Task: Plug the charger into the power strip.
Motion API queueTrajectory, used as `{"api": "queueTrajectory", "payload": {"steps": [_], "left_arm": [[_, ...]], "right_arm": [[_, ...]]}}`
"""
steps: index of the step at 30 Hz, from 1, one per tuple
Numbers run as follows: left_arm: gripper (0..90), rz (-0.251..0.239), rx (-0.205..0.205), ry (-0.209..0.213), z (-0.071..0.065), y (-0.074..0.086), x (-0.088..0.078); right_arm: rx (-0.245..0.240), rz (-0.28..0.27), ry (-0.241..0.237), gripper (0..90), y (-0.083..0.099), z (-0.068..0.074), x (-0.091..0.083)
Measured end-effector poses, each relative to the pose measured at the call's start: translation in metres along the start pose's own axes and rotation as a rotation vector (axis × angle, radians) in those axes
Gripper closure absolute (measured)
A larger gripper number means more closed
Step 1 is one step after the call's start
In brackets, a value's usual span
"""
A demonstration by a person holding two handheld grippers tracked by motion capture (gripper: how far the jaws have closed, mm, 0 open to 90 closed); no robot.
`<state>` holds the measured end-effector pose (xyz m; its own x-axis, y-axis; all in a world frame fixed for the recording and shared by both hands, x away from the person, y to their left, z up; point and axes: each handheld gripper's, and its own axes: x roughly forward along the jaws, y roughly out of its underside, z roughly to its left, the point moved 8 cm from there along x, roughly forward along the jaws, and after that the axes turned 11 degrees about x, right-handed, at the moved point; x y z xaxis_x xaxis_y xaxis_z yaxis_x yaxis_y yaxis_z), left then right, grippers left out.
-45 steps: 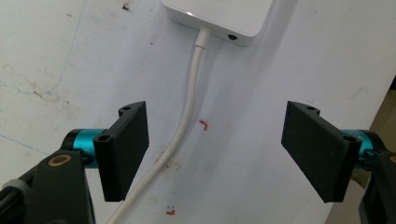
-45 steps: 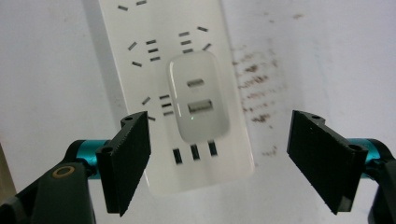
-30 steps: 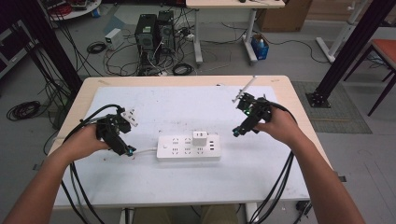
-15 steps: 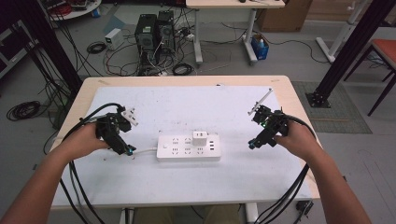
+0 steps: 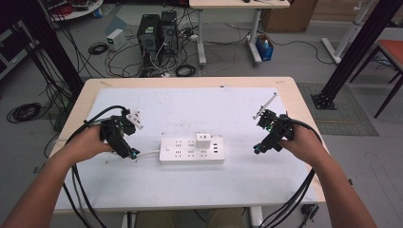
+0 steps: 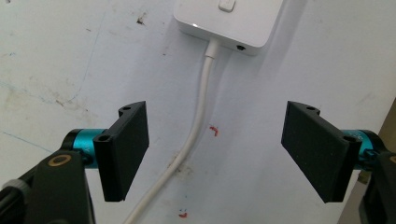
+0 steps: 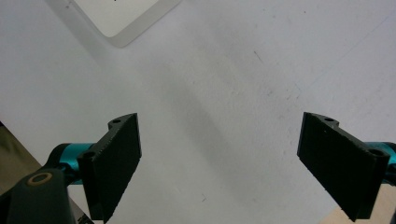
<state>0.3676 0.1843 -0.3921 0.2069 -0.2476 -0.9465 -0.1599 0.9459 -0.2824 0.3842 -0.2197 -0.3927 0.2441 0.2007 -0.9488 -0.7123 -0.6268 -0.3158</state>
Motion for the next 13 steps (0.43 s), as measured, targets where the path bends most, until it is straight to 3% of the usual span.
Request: {"api": "queueTrajectory", "payload": {"steps": [13], "left_arm": [[23.4,0.015,0.005,-0.004,-0.0001,0.0005,0.0029]], "right_arm": [[0.009,-0.006,-0.005,13.1,0.0073,-0.002,0.0062]]}}
